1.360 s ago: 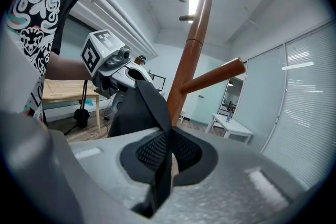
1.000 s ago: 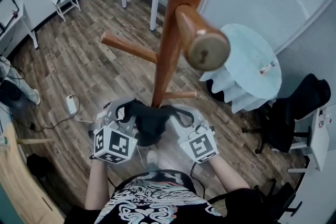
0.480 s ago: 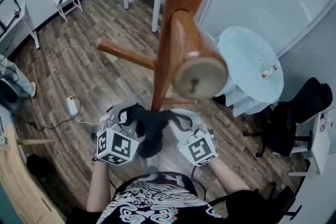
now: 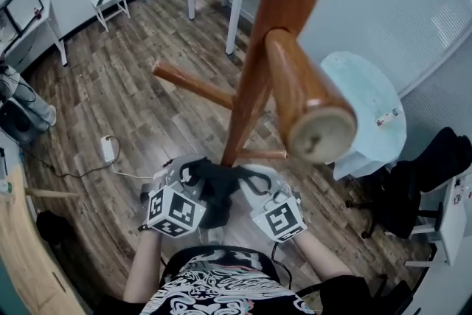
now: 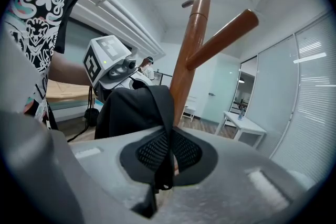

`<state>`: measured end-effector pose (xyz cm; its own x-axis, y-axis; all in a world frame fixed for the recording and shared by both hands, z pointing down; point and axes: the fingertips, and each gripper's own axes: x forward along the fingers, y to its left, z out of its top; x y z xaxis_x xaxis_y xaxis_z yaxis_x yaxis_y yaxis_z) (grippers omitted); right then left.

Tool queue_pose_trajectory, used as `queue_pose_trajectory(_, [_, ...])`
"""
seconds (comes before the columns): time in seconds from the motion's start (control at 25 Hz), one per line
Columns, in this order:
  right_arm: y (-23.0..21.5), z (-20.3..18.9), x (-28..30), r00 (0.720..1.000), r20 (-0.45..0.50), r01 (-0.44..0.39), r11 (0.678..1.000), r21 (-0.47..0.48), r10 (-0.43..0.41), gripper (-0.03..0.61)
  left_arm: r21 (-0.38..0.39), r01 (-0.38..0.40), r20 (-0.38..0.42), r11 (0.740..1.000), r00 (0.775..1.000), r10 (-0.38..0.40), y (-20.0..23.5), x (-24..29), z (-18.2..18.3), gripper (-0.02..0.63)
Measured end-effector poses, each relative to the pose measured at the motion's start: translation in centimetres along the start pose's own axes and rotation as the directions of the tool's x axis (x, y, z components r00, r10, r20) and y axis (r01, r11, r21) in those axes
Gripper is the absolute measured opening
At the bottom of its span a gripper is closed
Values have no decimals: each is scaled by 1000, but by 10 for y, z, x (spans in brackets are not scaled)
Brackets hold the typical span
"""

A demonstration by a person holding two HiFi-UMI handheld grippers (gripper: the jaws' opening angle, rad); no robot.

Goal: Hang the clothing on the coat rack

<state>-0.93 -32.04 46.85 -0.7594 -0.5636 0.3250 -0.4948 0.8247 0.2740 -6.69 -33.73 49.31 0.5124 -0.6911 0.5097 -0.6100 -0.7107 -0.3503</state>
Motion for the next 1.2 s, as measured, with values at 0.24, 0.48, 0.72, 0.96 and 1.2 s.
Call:
queue_pose_trajectory(0.24, [11,-4,-2,1000,-4,-13,999,31,13,8,-5,26,0,1000,1000,-26,-10,-1,-3,17])
queue_pose_trajectory(0.48, [5,-2,1,1000,20,-14,1000,-1,14,8,-5,38,7,999,999,-38,-11,7,0,17])
queue_pose_trajectory(0.72, [11,-3,-1,999,32,-29,1000,3,29,8,-30,47,9,998,999,-46,-20,5,-3,17])
queue_pose_trajectory(0.96, [9,-2,7,999,37,-37,999,-3,37,8,-31,47,-5,998,999,-47,-19,11,-4,20])
queue_pose_trajectory(1.2, [12,-2,7,998,45,-49,999,5,49,9,-41,50,-6,998,999,-50,-20,9,-5,21])
